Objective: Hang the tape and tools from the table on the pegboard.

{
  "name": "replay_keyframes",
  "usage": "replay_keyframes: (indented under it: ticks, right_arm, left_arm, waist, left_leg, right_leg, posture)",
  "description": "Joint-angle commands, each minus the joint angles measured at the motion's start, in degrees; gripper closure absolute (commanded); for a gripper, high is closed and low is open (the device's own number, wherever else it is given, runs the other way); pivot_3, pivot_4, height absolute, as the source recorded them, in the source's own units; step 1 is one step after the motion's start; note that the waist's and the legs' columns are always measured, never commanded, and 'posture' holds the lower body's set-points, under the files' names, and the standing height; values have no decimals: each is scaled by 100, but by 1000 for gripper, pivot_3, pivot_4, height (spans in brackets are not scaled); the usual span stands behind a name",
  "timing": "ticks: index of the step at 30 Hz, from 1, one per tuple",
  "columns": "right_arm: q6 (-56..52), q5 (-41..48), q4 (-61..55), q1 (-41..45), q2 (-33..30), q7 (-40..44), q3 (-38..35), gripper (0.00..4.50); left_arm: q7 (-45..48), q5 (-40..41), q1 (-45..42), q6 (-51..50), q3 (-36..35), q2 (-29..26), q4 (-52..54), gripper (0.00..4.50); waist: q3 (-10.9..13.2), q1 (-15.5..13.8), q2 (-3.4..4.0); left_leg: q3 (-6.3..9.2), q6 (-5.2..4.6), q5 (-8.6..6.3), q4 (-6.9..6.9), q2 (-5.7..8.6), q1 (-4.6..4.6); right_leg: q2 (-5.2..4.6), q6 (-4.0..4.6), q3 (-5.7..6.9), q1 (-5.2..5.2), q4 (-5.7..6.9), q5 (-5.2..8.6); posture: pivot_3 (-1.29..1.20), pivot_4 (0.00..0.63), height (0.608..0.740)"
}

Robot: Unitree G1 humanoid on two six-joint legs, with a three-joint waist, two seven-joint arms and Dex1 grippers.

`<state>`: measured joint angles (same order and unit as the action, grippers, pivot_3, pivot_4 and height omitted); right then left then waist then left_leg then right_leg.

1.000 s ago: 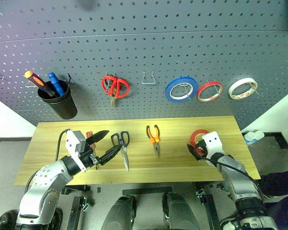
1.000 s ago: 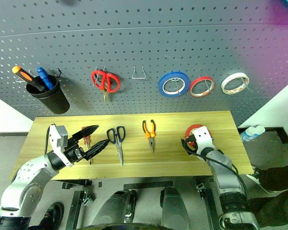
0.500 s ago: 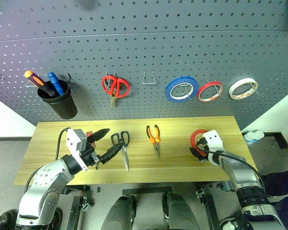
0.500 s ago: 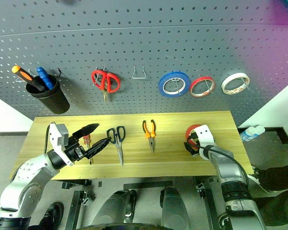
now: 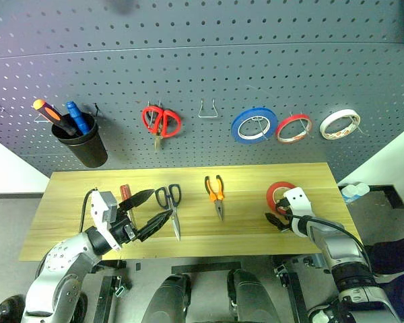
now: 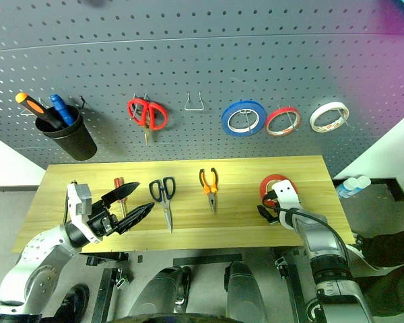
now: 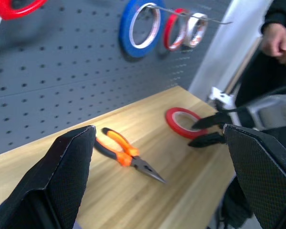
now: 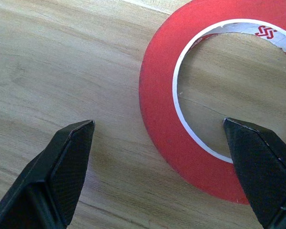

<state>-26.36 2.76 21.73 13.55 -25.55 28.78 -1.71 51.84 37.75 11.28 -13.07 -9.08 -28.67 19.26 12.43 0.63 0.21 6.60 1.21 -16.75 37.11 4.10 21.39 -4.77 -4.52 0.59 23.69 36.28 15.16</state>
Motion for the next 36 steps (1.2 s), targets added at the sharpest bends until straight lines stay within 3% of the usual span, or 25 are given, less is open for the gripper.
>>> replay_keyframes:
  ticks: [1, 14, 18, 27, 33, 36]
  right_arm:
    - [-4, -23, 67, 41, -54, 22, 28, 0]
    - [-17, -30, 194, 129, -13, 63, 89, 0]
    - [-58, -13, 208, 116, -11, 68, 85, 835]
    - [-66, -5, 138, 77, -17, 144, 104, 3755]
    - [40, 97, 92, 12, 36, 124, -14, 3788]
    - [96, 530, -237, -188, 213, 95, -430, 3788]
  left_arm:
    - [256, 94, 38, 80, -179, -134, 48, 18]
    - [1097, 96, 264, -8, -316, -779, -153, 18]
    - [1189, -34, 223, 107, -308, -835, -195, 0]
    - [1208, -135, 154, 128, -236, -819, -186, 0]
    - [1138, -163, 150, 144, -228, -721, -169, 0]
    - [1054, -194, 90, 168, -226, -671, -121, 0]
  waist:
    - [1, 0, -2]
    - [7, 2, -6]
    - [12, 3, -14]
    - [23, 1, -28]
    - [24, -1, -29]
    - [27, -2, -30]
  left_leg:
    - [0, 0, 0, 0, 0, 0]
    - [0, -5, -3, -2, 0, 2]
    - [0, -6, -4, -3, 0, 2]
    - [0, -9, -6, -5, 0, 3]
    - [0, -10, -6, -5, -1, 4]
    - [0, -10, -6, -6, 0, 5]
  right_leg:
    - [0, 0, 0, 0, 0, 0]
    - [-3, 5, 0, 0, -9, 3]
    - [-4, 6, 0, 0, -10, 3]
    - [-6, 6, -1, 0, -14, 3]
    - [-7, 6, -1, 0, -15, 3]
    - [-7, 6, -1, 1, -15, 3]
  posture:
    - [22, 223, 740]
    - [25, 230, 740]
    - [24, 231, 740]
    - [21, 233, 740]
    - [23, 232, 740]
    - [16, 233, 740]
